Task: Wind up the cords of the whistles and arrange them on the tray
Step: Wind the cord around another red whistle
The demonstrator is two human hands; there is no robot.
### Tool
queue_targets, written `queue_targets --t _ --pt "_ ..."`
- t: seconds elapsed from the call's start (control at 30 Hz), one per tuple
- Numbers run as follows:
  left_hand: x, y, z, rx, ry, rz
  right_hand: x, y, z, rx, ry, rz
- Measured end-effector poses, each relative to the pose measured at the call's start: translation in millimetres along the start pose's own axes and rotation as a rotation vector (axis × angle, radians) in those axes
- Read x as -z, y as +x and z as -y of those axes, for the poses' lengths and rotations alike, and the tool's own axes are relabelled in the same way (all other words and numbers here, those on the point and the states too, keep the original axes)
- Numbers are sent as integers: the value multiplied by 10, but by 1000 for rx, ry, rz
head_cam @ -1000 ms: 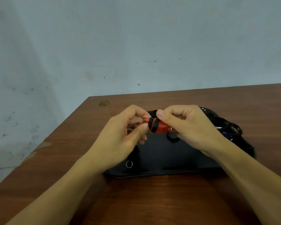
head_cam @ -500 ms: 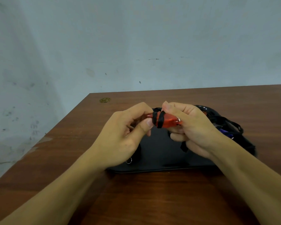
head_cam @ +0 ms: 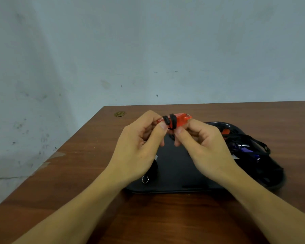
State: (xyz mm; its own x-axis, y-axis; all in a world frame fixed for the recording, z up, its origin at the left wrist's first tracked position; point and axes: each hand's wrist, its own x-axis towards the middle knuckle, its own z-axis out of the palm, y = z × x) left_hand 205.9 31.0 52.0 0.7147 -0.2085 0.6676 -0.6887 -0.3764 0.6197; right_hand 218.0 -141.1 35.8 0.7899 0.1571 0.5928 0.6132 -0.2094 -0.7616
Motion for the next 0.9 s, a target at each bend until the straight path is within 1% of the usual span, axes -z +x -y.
queue_targets --t 0.1,0.2,0.27,0.33,0.4,0.5,0.6,0.73,0.8,0.9 --pt "44 33 34 27 112 -37 -2 -47 65 92 -173 82" --pt "104 57 68 -13 282 27 89 -24 110 219 -391 92" --pt "148 67 74 -79 433 84 185 26 122 275 -451 60" --pt "182 71 63 -129 573 135 257 61 128 305 -447 70" --pt "202 64 39 -180 630 210 287 68 146 291 -378 123" --pt "227 69 23 -252 591 329 310 70 165 218 -204 174" --pt "251 79 15 -274 509 371 327 71 167 141 -40 176" --pt "246 63 -24 -288 381 424 293 77 123 -23 214 218" --pt "242 60 -42 -258 296 429 280 79 111 -78 277 215" --pt "225 49 -71 -234 194 442 266 86 128 -88 344 213"
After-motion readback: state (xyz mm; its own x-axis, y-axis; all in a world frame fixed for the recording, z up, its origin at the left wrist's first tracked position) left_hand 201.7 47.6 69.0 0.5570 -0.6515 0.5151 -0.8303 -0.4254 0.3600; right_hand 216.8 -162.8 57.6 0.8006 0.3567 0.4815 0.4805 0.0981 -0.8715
